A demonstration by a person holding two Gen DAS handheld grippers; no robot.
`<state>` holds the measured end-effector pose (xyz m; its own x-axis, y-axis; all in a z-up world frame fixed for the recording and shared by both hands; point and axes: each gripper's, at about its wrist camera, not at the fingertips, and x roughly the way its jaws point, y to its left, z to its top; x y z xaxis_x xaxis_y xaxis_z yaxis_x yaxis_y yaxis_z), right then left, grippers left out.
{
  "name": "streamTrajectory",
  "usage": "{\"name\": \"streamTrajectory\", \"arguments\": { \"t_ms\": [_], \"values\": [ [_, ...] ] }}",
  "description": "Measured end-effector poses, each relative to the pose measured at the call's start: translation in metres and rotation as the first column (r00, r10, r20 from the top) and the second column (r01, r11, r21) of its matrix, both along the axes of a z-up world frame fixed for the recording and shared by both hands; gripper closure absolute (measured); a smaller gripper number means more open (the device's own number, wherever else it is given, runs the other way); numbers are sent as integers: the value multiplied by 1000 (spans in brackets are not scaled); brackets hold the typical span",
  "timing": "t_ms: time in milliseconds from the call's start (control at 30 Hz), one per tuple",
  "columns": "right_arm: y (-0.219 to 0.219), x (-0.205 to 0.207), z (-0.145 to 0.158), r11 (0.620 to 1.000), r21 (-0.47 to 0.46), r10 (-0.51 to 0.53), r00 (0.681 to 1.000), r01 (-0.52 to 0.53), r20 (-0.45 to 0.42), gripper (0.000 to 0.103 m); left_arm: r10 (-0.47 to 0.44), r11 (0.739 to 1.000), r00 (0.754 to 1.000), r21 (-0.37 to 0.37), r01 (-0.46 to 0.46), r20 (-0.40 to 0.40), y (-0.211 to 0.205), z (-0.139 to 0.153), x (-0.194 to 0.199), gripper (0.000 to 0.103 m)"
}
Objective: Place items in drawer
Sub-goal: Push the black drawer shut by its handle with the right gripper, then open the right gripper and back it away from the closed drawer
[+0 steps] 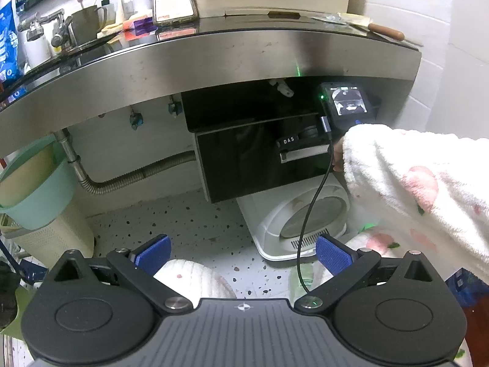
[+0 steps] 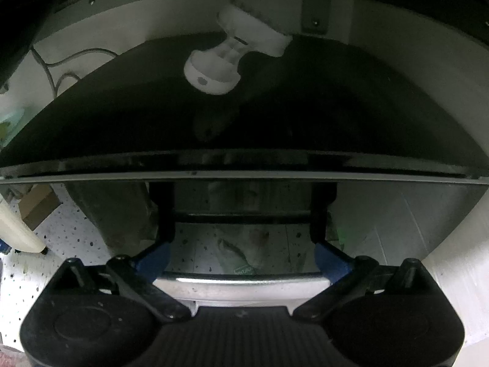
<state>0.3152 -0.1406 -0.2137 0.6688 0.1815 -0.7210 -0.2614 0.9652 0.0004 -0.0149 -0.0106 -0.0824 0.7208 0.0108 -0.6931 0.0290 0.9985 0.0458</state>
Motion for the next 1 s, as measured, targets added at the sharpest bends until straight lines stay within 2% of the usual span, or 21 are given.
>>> {"name": "streamTrajectory", "arguments": {
  "t_ms": [600, 833, 1000],
  "values": [
    [0, 8, -2, 1000, 7, -1, 1000, 1, 29, 2, 21, 1000, 1000, 12, -21, 7, 3, 3, -9, 1],
    [-4, -3, -7, 1000, 28, -3, 995, 0, 101, 1, 38, 999, 999, 18, -39, 37, 9, 11, -10, 1],
    [-7, -17, 2, 999, 36, -4, 992, -1, 125, 1, 51, 998, 998, 21, -52, 48, 15, 12, -7, 1]
  ]
}}
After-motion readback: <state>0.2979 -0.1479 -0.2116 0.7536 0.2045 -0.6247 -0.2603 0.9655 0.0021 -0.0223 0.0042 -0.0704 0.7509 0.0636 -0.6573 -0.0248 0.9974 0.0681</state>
